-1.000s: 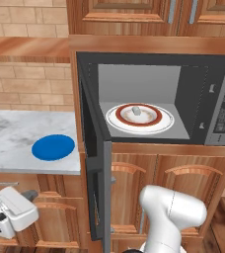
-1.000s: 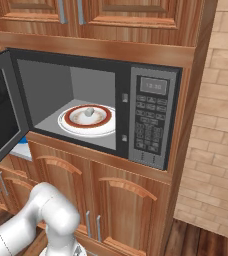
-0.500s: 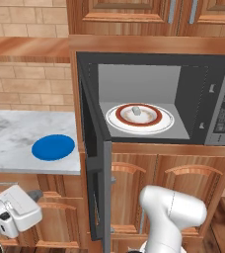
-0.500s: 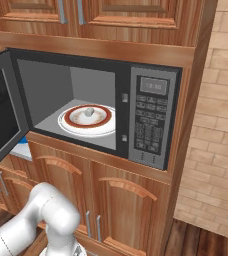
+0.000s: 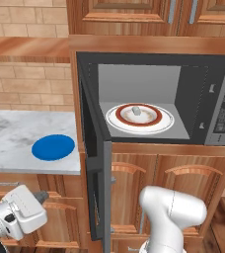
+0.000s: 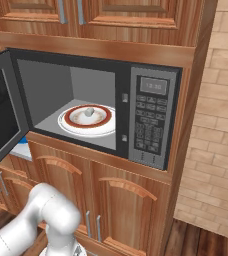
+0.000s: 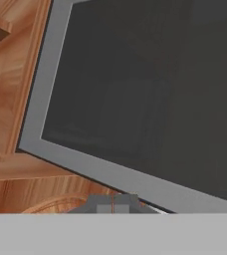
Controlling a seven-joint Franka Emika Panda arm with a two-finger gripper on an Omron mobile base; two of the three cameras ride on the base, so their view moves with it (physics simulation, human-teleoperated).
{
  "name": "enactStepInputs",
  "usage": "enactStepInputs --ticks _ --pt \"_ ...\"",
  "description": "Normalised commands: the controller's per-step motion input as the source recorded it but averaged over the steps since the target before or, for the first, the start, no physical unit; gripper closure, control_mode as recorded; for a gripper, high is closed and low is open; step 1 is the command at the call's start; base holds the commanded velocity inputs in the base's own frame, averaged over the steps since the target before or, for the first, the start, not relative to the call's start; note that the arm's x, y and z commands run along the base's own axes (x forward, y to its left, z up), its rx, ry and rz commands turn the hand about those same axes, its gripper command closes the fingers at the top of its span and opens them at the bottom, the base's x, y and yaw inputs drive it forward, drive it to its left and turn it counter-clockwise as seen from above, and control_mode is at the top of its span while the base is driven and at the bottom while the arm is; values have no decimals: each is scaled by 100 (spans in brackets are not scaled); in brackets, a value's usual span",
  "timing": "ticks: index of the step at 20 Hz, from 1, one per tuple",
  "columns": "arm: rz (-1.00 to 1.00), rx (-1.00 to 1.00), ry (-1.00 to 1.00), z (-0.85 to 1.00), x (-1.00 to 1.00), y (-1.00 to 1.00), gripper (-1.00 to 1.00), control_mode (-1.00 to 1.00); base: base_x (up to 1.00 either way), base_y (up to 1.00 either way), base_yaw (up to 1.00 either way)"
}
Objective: Pick the marshmallow from the counter and place it in the microwave. Then turn on the microwave.
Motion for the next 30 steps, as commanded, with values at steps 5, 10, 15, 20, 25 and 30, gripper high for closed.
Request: enactStepInputs --ticks 5,10,15,20,25,30 --pt "-1 -3 -2 0 -6 -20 100 -100 0 0 0" --pt "-1 -3 -4 0 -8 -21 100 -100 0 0 0" --pt "-1 -3 -4 0 -7 -21 100 -100 0 0 0" --pt "0 -3 -6 0 -8 -24 100 -100 0 0 0" --pt "-1 -1 -5 10 -12 -23 100 -100 0 0 0" --pt "-3 0 -1 16 -9 -23 100 -100 0 0 0"
